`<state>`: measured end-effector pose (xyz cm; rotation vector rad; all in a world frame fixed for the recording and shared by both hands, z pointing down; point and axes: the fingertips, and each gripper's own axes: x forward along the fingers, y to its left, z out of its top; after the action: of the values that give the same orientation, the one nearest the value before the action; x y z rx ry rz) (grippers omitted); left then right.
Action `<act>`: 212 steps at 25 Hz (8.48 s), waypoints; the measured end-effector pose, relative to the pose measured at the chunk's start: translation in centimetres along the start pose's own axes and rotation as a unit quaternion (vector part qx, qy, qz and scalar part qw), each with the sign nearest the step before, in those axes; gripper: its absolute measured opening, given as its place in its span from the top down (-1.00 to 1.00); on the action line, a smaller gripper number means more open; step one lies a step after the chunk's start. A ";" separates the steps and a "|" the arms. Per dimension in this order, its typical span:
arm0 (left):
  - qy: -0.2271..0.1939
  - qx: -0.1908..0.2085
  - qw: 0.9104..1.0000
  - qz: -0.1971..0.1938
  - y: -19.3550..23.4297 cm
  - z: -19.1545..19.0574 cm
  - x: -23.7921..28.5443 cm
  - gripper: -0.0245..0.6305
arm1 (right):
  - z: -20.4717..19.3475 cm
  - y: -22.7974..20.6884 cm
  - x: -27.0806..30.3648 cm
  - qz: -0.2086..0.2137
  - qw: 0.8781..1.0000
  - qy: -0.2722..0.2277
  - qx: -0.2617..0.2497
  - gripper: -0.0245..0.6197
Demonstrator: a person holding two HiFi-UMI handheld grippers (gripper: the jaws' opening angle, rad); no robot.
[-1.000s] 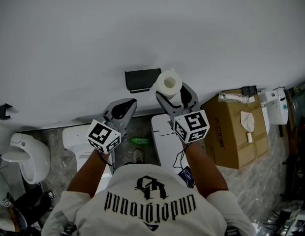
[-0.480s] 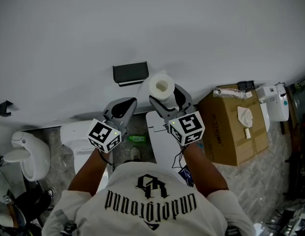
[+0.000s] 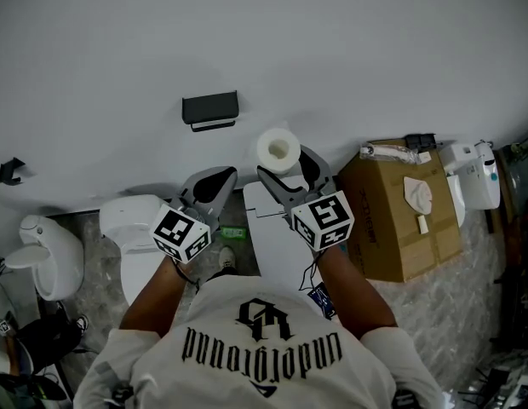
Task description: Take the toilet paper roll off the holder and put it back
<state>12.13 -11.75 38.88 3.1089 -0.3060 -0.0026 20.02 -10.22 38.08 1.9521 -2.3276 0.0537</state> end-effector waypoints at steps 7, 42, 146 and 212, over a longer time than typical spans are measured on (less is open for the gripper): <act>-0.004 -0.003 1.000 0.013 -4.7 -0.1 -1.2 0.88 | -0.8 0.9 -4.7 0.013 1.000 0.002 0.001 -0.07; 0.000 0.010 0.998 0.056 -3.4 0.3 -7.8 0.88 | -0.7 6.2 -4.7 0.049 0.999 0.004 -0.002 -0.07; 0.044 -0.064 0.995 0.070 25.6 -4.8 0.3 0.88 | -5.9 -3.5 28.5 0.028 0.998 0.052 0.032 -0.07; -0.003 -0.050 0.999 -0.017 18.4 -2.2 -15.3 0.88 | -1.0 15.2 16.1 0.006 1.000 0.016 -0.016 0.88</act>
<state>-6.50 -26.78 41.40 3.0142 -0.2465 -0.0274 2.41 -23.22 41.28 1.9080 -2.3058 0.0468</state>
